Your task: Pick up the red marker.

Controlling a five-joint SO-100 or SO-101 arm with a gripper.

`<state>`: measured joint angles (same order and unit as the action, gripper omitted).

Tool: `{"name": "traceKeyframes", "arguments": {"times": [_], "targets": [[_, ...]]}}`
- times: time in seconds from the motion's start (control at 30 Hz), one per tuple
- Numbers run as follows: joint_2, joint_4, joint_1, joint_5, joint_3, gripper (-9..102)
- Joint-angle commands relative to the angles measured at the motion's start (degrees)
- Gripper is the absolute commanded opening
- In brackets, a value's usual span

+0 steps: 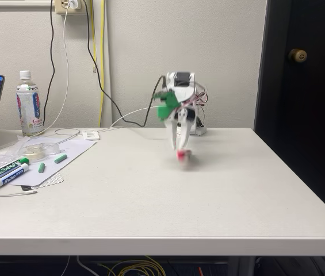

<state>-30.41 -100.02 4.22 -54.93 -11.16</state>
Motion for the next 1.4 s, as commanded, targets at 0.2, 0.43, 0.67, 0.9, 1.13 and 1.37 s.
{"name": "traceKeyframes", "arguments": {"times": [0.2,0.43,0.67,0.9,1.13,1.37], "targets": [[-13.97,-0.26,-2.02,5.89,6.68,7],[-12.83,-0.26,-1.85,5.19,6.77,7],[-10.28,-0.18,-1.23,1.93,6.77,7],[-5.27,1.23,-1.41,-2.55,5.98,7],[-2.37,3.25,-1.58,-7.56,5.89,7],[-0.26,4.66,-1.58,-12.48,5.89,6]]}}
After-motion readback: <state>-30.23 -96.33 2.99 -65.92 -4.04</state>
